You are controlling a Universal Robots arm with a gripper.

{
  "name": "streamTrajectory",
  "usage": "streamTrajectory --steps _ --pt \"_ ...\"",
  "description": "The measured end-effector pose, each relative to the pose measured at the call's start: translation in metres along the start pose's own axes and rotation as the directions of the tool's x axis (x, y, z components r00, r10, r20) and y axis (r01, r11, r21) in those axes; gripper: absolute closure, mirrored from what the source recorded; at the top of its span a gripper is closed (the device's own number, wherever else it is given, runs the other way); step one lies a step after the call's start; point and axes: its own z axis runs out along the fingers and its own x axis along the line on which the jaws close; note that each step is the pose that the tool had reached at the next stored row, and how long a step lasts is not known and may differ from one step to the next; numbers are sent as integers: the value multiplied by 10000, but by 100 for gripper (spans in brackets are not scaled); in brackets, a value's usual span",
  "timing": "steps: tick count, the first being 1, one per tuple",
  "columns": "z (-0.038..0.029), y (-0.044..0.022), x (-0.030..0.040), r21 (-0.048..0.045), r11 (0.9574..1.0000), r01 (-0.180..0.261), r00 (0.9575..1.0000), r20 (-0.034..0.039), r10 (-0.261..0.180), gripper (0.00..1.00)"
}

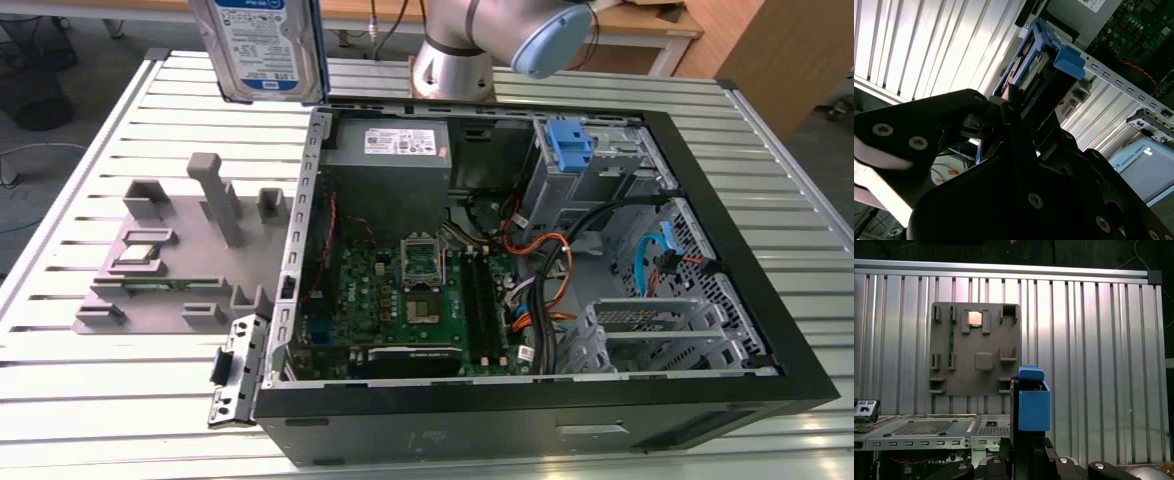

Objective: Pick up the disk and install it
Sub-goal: 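Pick up the disk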

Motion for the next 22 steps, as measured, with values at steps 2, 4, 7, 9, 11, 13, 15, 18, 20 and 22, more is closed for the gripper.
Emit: streamTrajectory --steps 2,4,7,9,11,13,15,18,20,22 --pt "-1 -22 0 -1 10000 0 10000 -1 0 65" --pt "-2 -48 -1 0 10000 1 10000 0 -1 65" --pt "-4 -87 -2 -1 10000 0 10000 0 0 65" --pt "-4 -111 -2 -1 10000 0 10000 0 0 65" --pt "-6 -136 -2 -1 10000 0 10000 -1 0 65" --pt "-6 -161 -3 -1 10000 0 10000 0 0 65" --pt "-7 -183 -3 -1 10000 0 10000 -1 0 65" --pt "-9 -199 -3 -1 10000 0 10000 -1 0 65" --pt "-8 -199 -3 0 10000 -1 10000 0 1 65" --pt "-8 -200 -3 -1 10000 0 10000 -1 0 65"
